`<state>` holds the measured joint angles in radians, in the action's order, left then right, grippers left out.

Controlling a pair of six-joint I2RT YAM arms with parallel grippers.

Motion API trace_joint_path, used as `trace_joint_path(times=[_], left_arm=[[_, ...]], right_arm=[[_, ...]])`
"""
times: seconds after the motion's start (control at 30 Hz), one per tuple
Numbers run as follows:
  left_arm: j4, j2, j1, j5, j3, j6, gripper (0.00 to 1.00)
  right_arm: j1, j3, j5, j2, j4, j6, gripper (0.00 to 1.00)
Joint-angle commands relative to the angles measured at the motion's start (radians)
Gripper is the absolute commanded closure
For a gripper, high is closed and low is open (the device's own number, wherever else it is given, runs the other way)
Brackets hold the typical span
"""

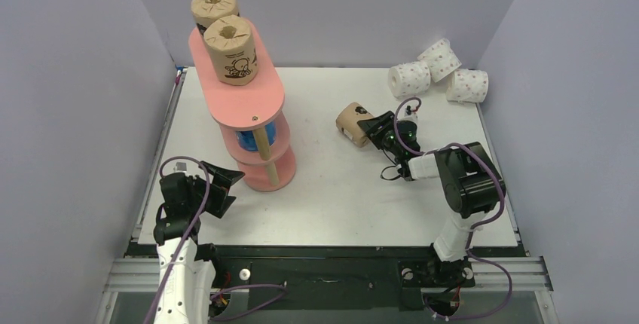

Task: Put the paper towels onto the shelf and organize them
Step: Pick up the paper towel from the center of the board, then place the paper towel at the center of the board.

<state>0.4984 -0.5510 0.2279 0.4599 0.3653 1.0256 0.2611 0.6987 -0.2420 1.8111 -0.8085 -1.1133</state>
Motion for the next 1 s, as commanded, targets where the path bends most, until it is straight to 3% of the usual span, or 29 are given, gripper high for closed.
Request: trace_joint_path(times=[0.0,0.27,0.47,0.63,0.73,0.87,0.97], left_arm=[[-0.011,0.005,-0.002,-0.01,0.007,-0.022,0.03],[-0.006,0.017,-0.002,-0.005,0.004,-0.022,0.04],[-0.007,0.029,-0.001,0.008,-0.006,-0.02,0.04],[-0.002,0.044,-0.002,0.018,-0.014,-0.022,0.03],[0.001,0.06,-0.001,0.028,-0.022,-0.018,0.03],[0.007,0.095,-0.002,0.034,-0.043,-0.004,0.03],[0.02,0.124,-0.001,0.034,-0.051,0.002,0.03]], right_arm=[[-0.006,0.027,-0.01,-0.006,-0.085,0.006,0.59],[0.002,-0.034,0.011,-0.166,0.027,0.065,0.69],[0.074,-0.029,0.12,-0.459,0.427,0.274,0.73],[0.193,0.083,0.268,-0.672,0.885,0.47,0.74],[0.237,0.121,0.306,-0.792,1.045,0.552,0.75],[0.325,0.146,0.349,-0.876,1.281,0.613,0.75],[0.468,0.169,0.409,-0.88,1.399,0.636,0.75]])
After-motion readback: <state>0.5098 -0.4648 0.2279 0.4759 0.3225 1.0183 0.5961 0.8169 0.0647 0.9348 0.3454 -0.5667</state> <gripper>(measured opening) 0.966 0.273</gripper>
